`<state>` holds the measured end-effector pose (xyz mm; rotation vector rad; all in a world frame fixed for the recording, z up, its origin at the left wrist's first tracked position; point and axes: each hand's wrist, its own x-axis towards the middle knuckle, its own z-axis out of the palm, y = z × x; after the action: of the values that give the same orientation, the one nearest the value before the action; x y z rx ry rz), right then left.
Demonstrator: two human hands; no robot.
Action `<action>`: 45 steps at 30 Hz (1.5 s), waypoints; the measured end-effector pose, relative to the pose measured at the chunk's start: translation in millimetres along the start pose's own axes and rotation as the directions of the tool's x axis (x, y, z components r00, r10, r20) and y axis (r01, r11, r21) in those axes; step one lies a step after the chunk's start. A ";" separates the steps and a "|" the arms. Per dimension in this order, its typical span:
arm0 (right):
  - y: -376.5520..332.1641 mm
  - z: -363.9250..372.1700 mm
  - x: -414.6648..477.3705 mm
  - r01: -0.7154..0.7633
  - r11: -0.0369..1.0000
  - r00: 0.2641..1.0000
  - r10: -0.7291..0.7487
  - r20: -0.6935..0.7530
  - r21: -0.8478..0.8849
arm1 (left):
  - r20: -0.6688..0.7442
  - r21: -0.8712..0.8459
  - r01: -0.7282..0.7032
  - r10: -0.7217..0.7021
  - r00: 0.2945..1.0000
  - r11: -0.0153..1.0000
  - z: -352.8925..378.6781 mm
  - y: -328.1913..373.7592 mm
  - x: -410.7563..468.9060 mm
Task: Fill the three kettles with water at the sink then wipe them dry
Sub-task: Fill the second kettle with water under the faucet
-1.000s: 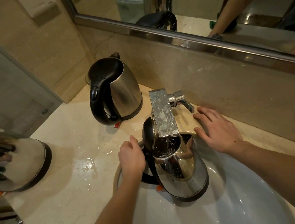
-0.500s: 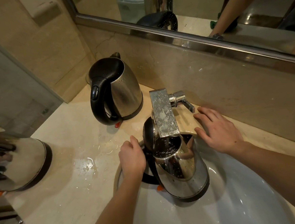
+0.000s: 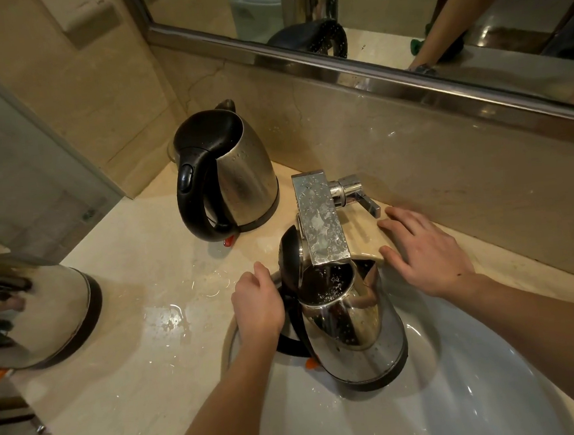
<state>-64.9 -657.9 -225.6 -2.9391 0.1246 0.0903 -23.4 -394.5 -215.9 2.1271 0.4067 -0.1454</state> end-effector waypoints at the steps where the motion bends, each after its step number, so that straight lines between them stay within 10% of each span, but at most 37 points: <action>1: 0.3 0.2 0.0 -0.001 1.000 1.000 0.001 -0.001 -0.001 | 0.000 -0.002 0.003 -0.003 1.000 1.000 0.4 -0.3 0.1; 45: 0.9 0.7 -0.5 0.005 1.000 1.000 -0.005 -0.001 0.002 | -0.007 0.003 -0.003 0.003 1.000 1.000 1.0 -1.7 1.6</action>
<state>-65.6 -658.6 -226.5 -2.9377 0.1171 0.0879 -22.5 -394.1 -218.2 2.1316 0.4078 -0.1374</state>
